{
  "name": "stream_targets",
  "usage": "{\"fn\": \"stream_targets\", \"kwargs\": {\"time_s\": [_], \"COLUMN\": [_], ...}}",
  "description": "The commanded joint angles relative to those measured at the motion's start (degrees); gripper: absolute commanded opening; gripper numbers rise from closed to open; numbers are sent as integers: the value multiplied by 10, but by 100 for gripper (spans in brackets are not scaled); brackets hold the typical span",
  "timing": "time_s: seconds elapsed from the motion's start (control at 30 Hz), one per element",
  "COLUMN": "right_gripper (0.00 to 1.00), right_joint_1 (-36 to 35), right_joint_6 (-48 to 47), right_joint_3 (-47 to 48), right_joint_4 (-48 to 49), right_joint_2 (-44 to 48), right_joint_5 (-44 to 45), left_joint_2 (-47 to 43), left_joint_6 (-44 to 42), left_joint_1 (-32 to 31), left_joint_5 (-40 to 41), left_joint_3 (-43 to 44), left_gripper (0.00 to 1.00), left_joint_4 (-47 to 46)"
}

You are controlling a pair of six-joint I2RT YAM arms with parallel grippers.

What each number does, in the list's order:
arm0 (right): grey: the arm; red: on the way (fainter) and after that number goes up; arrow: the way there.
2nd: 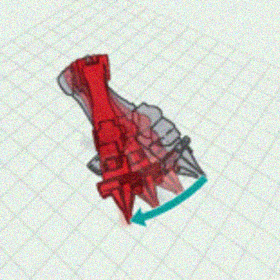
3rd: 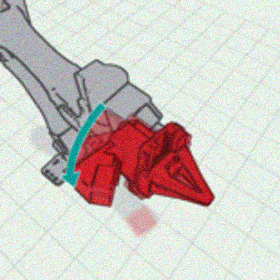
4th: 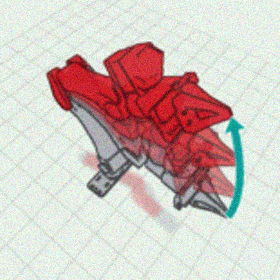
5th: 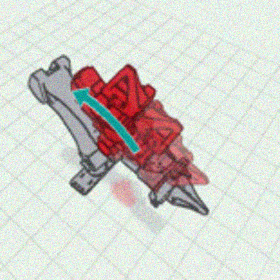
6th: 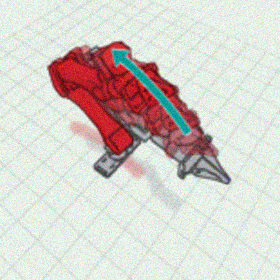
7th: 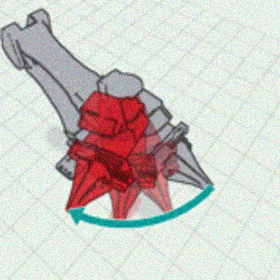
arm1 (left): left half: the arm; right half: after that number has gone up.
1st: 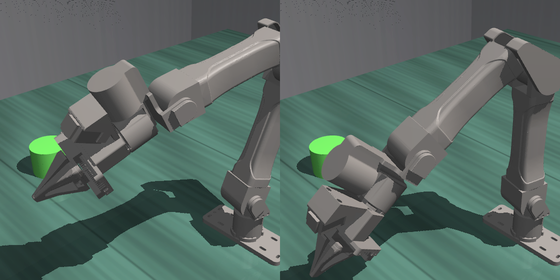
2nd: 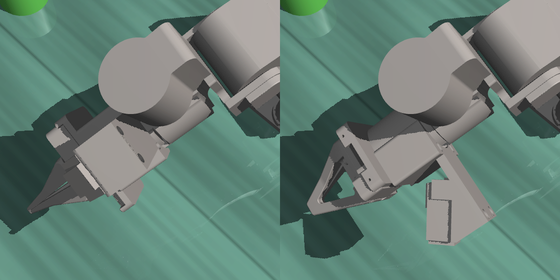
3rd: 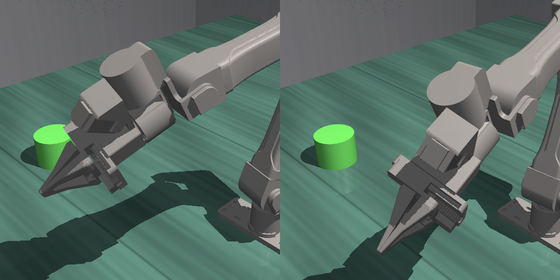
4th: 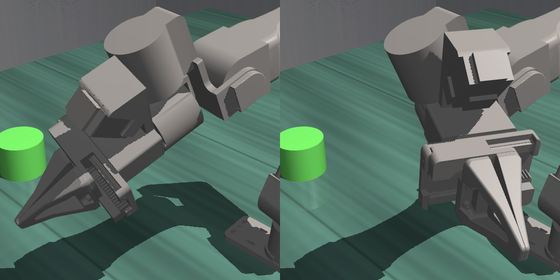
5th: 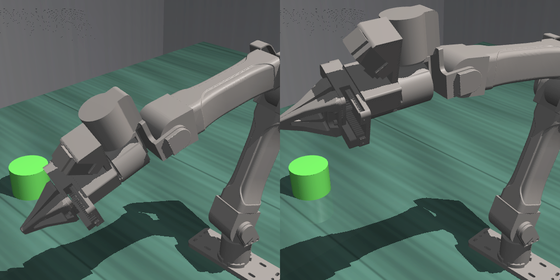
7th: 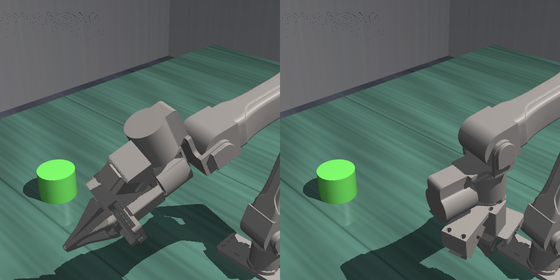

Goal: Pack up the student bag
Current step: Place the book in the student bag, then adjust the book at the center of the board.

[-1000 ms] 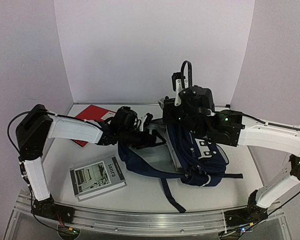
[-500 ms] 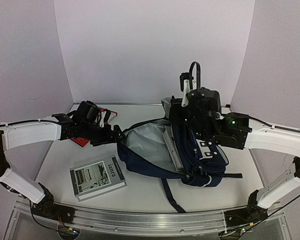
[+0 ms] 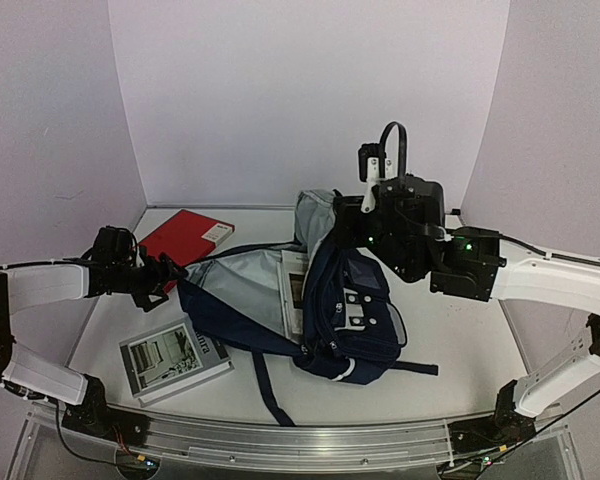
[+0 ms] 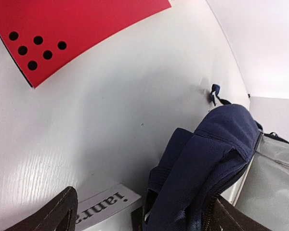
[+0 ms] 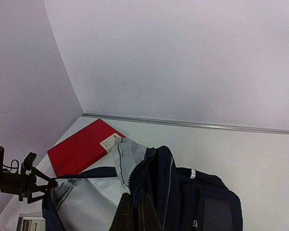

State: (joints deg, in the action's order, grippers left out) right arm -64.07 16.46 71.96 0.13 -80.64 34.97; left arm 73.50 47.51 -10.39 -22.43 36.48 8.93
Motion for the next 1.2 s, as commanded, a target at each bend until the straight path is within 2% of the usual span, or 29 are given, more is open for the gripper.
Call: {"fn": "stream_targets", "kwargs": {"time_s": [0.0, 0.17, 0.3, 0.5, 0.73, 1.0, 1.07, 1.17], "right_gripper": [0, 0, 0, 0, 0, 0, 0, 0], "right_joint_1": [2, 3, 4, 46, 89, 126, 131, 134], "right_joint_6": [4, -5, 0, 38, 47, 31, 30, 32], "right_joint_3": [9, 11, 31, 49, 33, 21, 23, 27], "right_joint_4": [57, 56, 42, 12, -1, -24, -24, -24], "right_joint_2": [37, 18, -22, -62, -35, 4, 2, -8], "right_joint_5": [42, 89, 106, 82, 57, 50, 42, 30], "left_joint_2": [15, 7, -7, -58, -25, -26, -24, -28], "left_joint_6": [25, -61, -108, -130, -105, -82, -71, -73], "left_joint_1": [28, 27, 28, 28, 44, 45, 20, -85], "left_joint_5": [-44, -167, -262, -307, -214, -122, -96, 13], "left_joint_3": [4, 31, 51, 67, 96, 39, 12, 8], "left_gripper": [86, 95, 97, 100, 100, 97, 93, 91], "left_joint_4": [-132, -140, -127, -115, -44, -15, 1, 63]}}
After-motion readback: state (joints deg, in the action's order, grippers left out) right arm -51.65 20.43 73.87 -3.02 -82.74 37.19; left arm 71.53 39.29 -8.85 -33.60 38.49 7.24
